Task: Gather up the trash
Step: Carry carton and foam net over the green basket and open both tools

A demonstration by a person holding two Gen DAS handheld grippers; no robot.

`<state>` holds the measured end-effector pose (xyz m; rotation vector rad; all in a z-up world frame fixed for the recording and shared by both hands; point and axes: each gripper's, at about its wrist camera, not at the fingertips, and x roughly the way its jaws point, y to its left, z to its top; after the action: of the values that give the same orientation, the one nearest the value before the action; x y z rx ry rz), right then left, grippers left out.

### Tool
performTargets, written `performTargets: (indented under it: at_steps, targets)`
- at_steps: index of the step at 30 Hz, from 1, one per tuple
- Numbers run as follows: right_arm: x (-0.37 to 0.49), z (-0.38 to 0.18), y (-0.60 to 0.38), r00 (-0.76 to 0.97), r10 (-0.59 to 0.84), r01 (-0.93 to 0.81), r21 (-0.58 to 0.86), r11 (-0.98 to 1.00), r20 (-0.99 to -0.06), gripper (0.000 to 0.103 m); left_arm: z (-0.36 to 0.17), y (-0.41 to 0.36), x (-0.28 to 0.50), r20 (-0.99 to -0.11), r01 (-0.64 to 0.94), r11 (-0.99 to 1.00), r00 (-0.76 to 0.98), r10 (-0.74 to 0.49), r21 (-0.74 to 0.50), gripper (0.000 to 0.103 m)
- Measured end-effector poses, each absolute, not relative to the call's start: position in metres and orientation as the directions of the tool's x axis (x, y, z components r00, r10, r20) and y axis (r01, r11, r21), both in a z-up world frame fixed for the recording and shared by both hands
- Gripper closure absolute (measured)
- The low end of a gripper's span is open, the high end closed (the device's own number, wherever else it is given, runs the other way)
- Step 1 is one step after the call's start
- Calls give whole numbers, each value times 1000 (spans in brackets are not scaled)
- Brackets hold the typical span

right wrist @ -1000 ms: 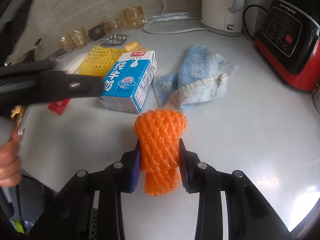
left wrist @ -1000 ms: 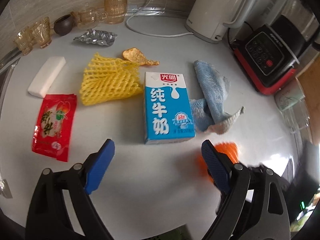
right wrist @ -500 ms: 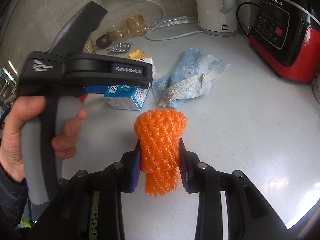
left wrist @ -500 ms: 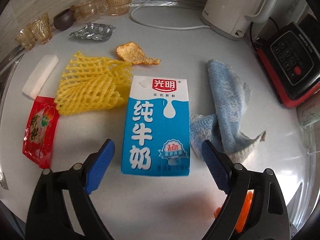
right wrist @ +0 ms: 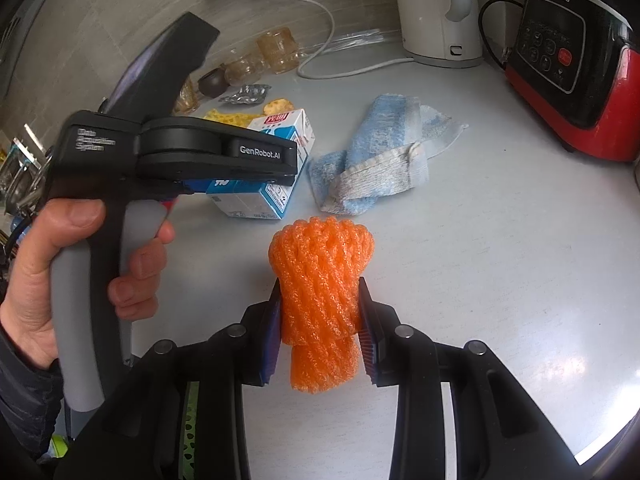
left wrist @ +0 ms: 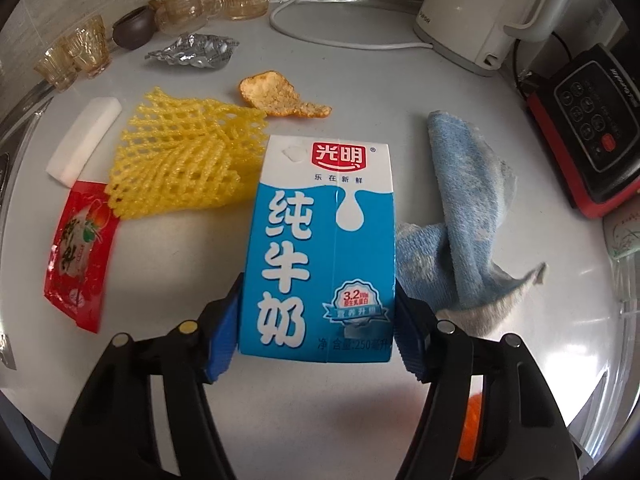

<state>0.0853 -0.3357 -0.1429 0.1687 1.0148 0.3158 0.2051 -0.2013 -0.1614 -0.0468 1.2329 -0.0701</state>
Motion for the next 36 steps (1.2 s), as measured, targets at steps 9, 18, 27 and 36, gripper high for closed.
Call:
performTargets:
  at_steps: [9, 18, 27, 36]
  targets:
    - [68, -132, -316, 488, 328, -202, 261, 944, -809, 69, -125, -169, 141, -918, 93, 987, 364, -157, -131, 39]
    - [24, -126, -272, 471, 301, -223, 219, 950, -829, 69, -109, -99, 38, -923, 148, 983, 353, -154, -107, 39]
    - [-43, -128, -215, 455, 248, -167, 192, 967, -855, 70, -120, -50, -49, -936, 219, 968, 297, -187, -124, 39]
    - [-98, -125, -203, 472, 163, -29, 169, 985, -866, 70, -140, -44, -95, -947, 352, 924, 218, -236, -149, 39]
